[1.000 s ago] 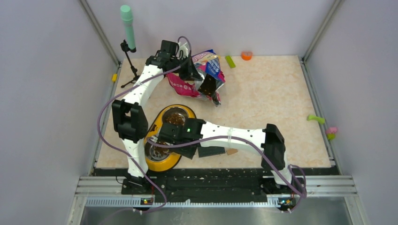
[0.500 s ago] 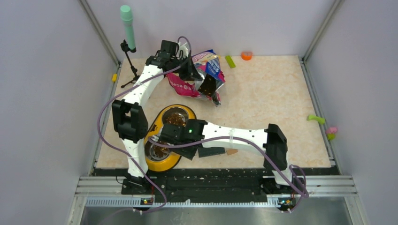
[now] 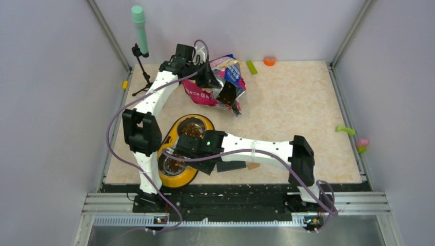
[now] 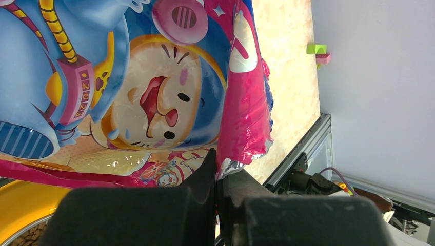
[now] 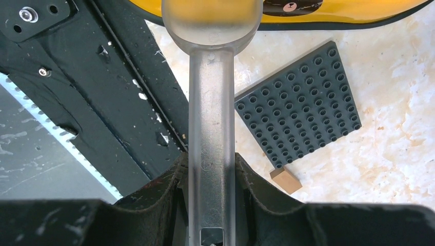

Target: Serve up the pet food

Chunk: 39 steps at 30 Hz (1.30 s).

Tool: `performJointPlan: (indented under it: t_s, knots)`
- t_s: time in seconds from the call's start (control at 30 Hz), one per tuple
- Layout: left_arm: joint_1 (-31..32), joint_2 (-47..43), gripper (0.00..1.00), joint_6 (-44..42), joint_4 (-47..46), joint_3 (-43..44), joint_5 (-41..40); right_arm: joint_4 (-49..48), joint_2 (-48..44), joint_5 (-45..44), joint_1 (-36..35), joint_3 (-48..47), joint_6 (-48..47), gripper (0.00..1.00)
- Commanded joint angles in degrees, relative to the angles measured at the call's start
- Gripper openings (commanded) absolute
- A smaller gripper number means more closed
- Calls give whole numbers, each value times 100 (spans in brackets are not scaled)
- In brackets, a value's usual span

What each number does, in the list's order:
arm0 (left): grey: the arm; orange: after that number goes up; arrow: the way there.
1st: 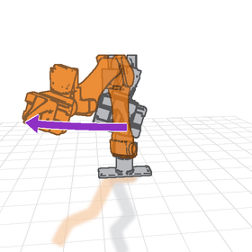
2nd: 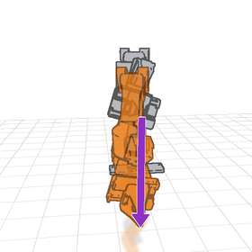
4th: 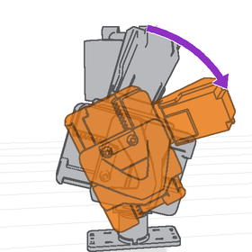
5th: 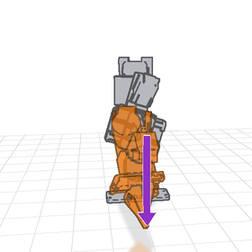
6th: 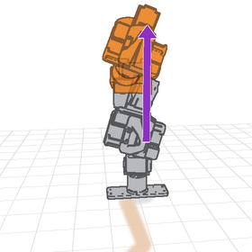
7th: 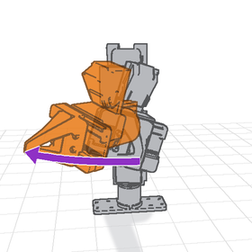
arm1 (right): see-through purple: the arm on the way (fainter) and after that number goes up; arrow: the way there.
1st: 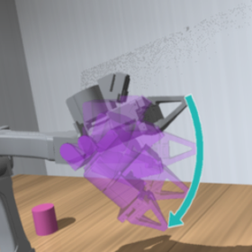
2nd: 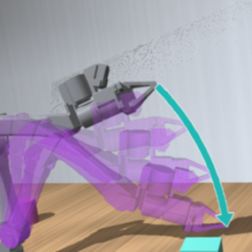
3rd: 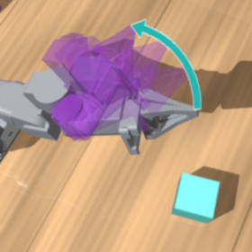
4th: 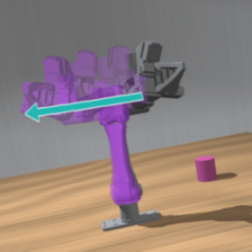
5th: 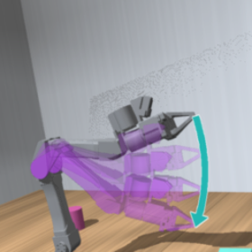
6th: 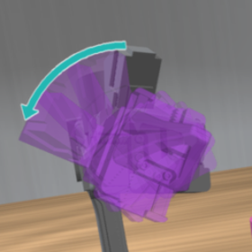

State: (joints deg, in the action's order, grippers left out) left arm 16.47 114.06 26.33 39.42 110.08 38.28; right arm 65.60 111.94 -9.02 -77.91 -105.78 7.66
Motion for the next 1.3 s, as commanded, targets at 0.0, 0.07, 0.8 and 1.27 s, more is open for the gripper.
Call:
performJointPlan:
  t_s: [0.0,0.07,0.8,1.27]
  knots:
    - [-180,-307,0,-57,-350,66,-288,-234,-332,1,-100,-56,62,0]
    - [-179,-292,0,-66,-339,72,-274,-56,-224,-11,-106,-69,17,0]
    - [-180,-134,0,48,-375,228,-260,-276,-362,-250,-158,-245,-189,0]
    - [-179,-170,0,173,-464,96,-228,-354,-446,-121,-170,294,-162,0]
